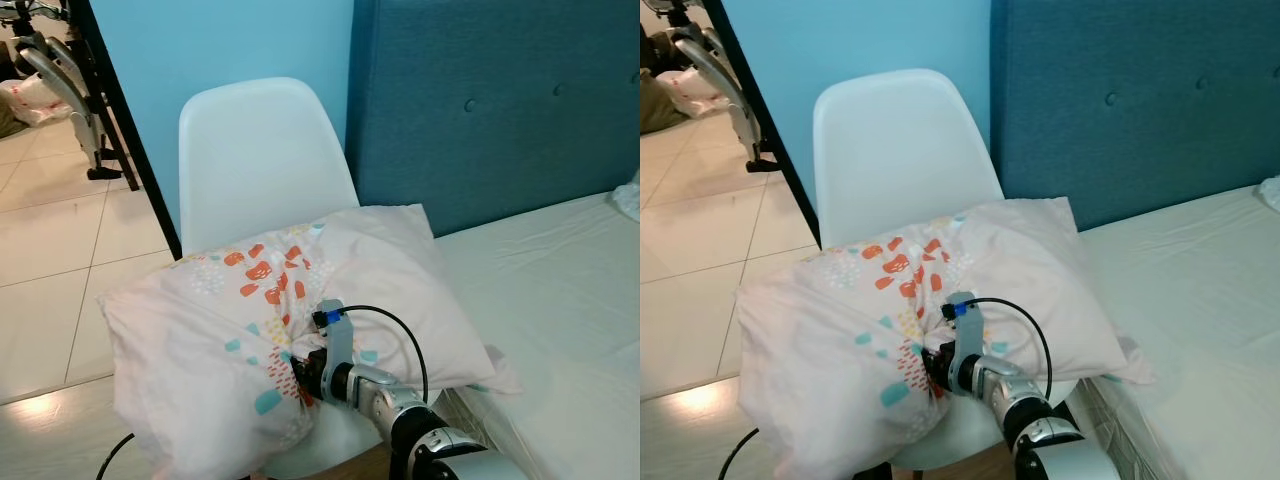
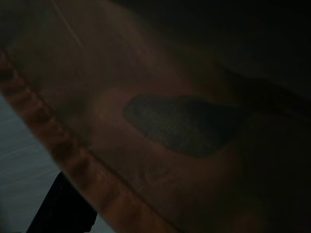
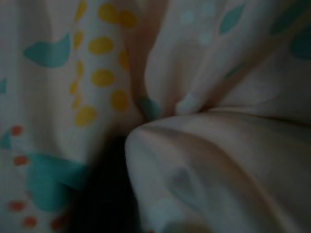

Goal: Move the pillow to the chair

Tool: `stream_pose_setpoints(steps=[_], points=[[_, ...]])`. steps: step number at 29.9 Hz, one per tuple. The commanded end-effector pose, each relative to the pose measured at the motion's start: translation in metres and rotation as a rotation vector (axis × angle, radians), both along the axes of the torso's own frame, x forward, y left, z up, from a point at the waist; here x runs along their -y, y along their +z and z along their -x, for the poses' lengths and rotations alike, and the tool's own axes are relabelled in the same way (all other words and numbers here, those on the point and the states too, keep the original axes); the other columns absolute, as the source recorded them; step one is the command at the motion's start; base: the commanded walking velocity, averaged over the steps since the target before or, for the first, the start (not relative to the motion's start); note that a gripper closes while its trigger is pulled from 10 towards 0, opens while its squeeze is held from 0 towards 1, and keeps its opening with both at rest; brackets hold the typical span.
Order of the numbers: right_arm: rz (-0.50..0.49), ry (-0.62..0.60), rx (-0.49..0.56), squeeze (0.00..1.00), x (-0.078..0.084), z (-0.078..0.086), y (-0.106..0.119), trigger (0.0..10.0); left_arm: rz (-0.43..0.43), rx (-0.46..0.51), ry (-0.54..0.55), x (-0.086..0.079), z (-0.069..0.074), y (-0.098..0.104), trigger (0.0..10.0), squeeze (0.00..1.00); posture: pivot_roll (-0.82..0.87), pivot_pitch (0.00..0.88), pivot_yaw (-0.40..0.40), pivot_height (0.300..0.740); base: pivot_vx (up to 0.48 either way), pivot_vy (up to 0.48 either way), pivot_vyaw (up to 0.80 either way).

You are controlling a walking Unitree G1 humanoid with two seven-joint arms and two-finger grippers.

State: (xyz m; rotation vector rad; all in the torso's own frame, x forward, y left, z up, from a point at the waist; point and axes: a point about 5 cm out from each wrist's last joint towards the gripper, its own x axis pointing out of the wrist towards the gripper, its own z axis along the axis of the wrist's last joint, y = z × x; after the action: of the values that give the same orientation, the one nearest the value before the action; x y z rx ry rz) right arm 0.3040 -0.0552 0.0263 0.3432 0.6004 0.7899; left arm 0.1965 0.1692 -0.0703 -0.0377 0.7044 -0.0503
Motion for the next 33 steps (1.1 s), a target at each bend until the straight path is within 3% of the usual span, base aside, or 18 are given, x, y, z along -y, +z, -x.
stream_pose_setpoints(steps=[1, 3, 6, 10, 15, 19, 20, 29, 32, 33], points=[[-0.082, 0.041, 0.031, 1.00, -0.007, -0.001, 0.009, 10.0, 0.009, -0.001, -0.016, 0.005, -0.005, 0.002, 10.0, 0.00, 0.08, 0.000, -0.002, 0.545, 0.000, 0.000, 0.00], [-0.168, 0.115, 0.038, 1.00, 0.004, 0.004, 0.010, 10.0, 0.009, -0.006, -0.008, 0.004, -0.006, 0.002, 10.0, 0.00, 0.06, 0.000, -0.003, 0.545, 0.000, 0.000, 0.00], [-0.175, 0.169, 0.046, 1.00, 0.013, 0.010, 0.008, 10.0, 0.007, -0.011, -0.006, 0.003, -0.006, 0.002, 10.0, 0.00, 0.06, 0.000, -0.004, 0.545, 0.000, 0.000, 0.00], [-0.167, 0.290, 0.043, 1.00, 0.047, 0.033, 0.003, 10.0, -0.010, -0.043, -0.009, 0.002, -0.004, -0.001, 10.0, 0.00, 0.03, 0.000, 0.001, 0.545, 0.000, 0.000, 0.00], [-0.210, 0.331, 0.069, 1.00, 0.069, 0.052, 0.015, 10.0, -0.052, -0.079, 0.002, -0.006, 0.001, -0.004, 10.0, 0.00, 0.01, 0.000, 0.003, 0.545, 0.000, 0.000, 0.00], [-0.238, 0.317, 0.077, 1.00, 0.074, 0.056, 0.021, 10.0, -0.082, -0.093, 0.019, -0.013, 0.003, -0.005, 10.0, 0.00, 0.00, 0.000, 0.005, 0.545, 0.000, 0.000, 0.00], [-0.253, 0.319, 0.070, 0.00, 0.074, 0.058, 0.023, 10.0, -0.096, -0.099, 0.027, -0.016, 0.004, -0.005, 10.0, 0.00, 0.00, 0.000, 0.006, 0.545, 0.000, 0.000, 0.00], [-0.261, 0.453, 0.002, 0.00, 0.057, 0.086, 0.027, 10.0, -0.219, -0.140, 0.075, -0.036, 0.011, -0.007, 10.0, 0.00, 0.01, 0.000, 0.003, 0.545, 0.000, 0.000, 0.00], [-0.436, 0.450, 0.039, 0.00, 0.055, 0.085, 0.051, 10.0, -0.240, -0.154, 0.088, -0.041, 0.014, -0.008, 10.0, 0.00, 0.01, 0.000, -0.001, 0.545, 0.000, 0.000, 0.00], [-0.436, 0.450, 0.039, 0.00, 0.055, 0.085, 0.051, 10.0, -0.240, -0.154, 0.088, -0.041, 0.014, -0.008, 10.0, 0.00, 0.01, 0.000, -0.001, 0.545, 0.000, 0.000, 0.00]])
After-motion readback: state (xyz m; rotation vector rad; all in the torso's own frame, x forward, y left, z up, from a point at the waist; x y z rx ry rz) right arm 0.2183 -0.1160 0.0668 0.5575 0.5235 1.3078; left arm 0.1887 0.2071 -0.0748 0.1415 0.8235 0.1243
